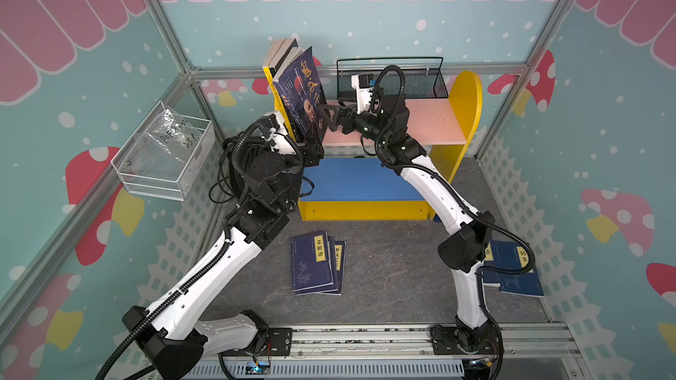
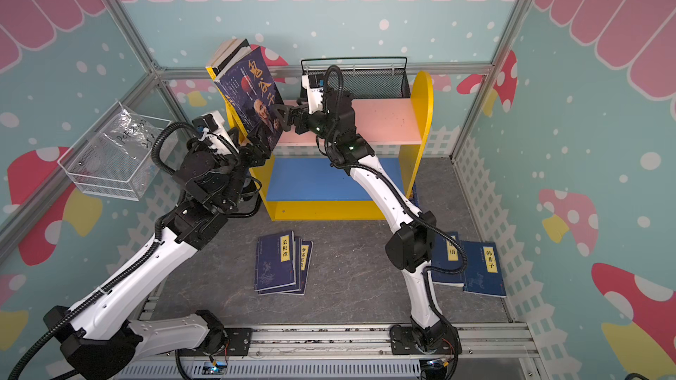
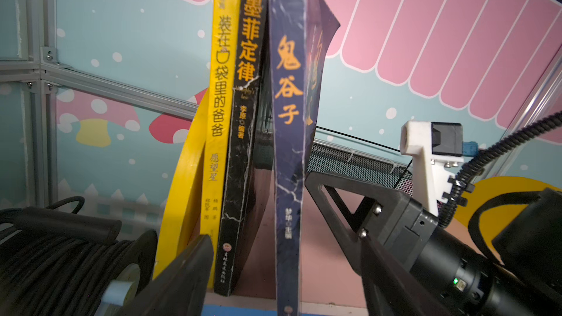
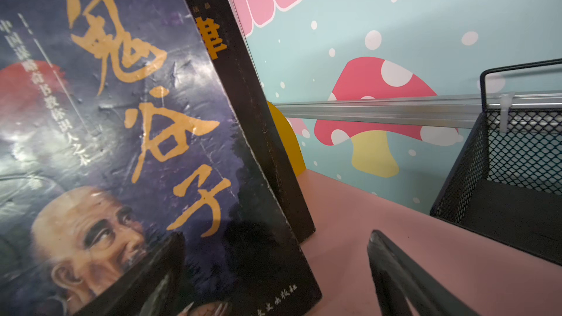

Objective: Stacking books/files
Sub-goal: Place the book at the bookshelf.

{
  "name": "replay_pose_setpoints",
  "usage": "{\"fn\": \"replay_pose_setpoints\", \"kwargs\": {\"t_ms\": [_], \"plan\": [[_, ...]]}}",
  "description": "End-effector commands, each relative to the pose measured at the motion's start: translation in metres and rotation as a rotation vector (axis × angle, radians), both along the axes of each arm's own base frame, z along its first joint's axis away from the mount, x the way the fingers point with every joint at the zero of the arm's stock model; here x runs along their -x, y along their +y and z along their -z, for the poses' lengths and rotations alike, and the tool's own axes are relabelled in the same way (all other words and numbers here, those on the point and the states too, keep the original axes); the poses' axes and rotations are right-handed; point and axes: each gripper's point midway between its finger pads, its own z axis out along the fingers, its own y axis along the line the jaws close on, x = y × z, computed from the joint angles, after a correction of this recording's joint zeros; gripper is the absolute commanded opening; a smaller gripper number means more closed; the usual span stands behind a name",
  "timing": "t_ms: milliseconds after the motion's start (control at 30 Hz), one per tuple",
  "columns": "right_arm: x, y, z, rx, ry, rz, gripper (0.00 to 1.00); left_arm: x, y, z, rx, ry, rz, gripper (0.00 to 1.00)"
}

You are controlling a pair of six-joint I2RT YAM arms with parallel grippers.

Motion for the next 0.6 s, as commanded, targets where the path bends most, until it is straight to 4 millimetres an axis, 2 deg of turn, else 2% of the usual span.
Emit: {"fn": "replay_pose_setpoints", "kwargs": {"t_ms": [0, 133, 233, 433, 567], "plan": [[-0.008, 0.019, 0.057, 0.077, 0.154, -0.023, 0.95, 0.016, 0.012, -0.006, 0.036, -0.004, 0.004, 0.78], [-0.005, 0.021, 0.061, 0.089, 0.168, -0.036, 0.94, 0.028, 0.033, -0.002, 0.029, 0.034, -0.06, 0.74], [0.001, 0.02, 0.061, 0.11, 0.179, -0.04, 0.94, 0.034, 0.037, 0.006, 0.025, 0.073, -0.048, 0.72], [0.013, 0.009, 0.078, 0.245, 0.214, 0.005, 0.97, 0.037, 0.02, 0.022, 0.02, 0.161, 0.07, 0.68], [0.022, 0.006, 0.076, 0.301, 0.175, 0.021, 0.98, 0.034, 0.0, 0.031, 0.022, 0.21, 0.186, 0.69]]}}
